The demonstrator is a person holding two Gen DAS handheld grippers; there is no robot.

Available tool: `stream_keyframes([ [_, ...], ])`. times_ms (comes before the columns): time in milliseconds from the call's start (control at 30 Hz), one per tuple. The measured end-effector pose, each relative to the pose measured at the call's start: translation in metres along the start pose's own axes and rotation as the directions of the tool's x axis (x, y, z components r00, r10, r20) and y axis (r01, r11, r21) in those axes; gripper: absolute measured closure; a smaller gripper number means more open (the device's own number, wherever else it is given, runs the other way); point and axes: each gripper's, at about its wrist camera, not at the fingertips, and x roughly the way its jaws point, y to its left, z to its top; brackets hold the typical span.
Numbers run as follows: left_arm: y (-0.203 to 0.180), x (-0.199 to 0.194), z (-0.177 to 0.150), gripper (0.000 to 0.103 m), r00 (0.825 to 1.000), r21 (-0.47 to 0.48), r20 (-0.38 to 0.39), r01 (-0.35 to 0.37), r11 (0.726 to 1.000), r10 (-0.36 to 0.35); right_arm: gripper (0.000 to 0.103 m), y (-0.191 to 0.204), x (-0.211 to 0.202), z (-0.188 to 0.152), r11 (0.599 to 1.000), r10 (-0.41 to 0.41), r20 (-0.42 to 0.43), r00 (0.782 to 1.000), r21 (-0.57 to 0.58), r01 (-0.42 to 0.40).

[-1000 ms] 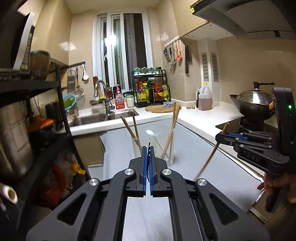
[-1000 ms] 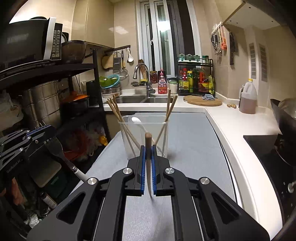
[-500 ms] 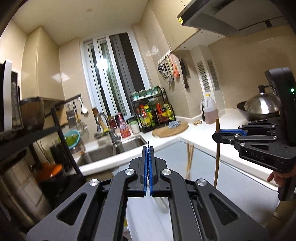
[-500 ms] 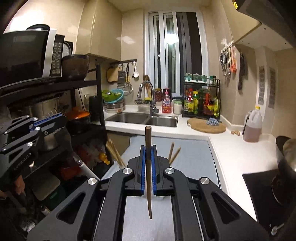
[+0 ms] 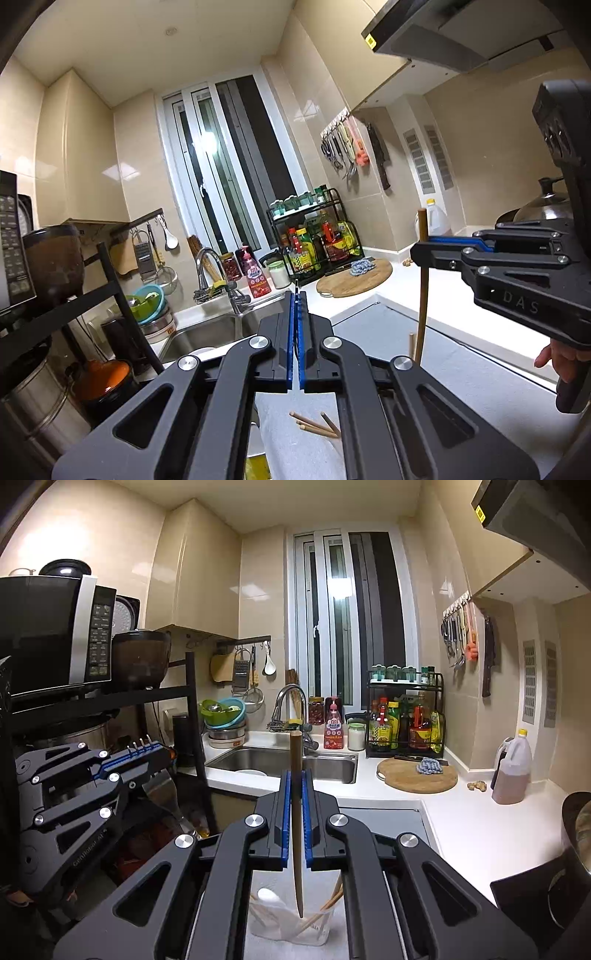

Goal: Organize utensils
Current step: 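Position the held fork and chopstick above the holder openings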

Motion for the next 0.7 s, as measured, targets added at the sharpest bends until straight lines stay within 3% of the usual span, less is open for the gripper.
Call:
stream_keyframes([
  [267, 0.007, 0.045, -0.02, 0.101, 0.996, -0.024, -0.091, -0.015, 1.0, 0.013, 0.097, -0.005, 0.041, -0.009, 1.0, 0.002, -0.028, 1.0, 0.002, -0.002],
  [700, 0.005, 0.079, -0.048, 0.102, 0.988, -0.05, -0.152, -0.007, 0.999, -0.001, 0.097, -0.01, 0.075, -0.037, 1.0, -0.002, -0.089, 0.996, 0.023, 0.004],
])
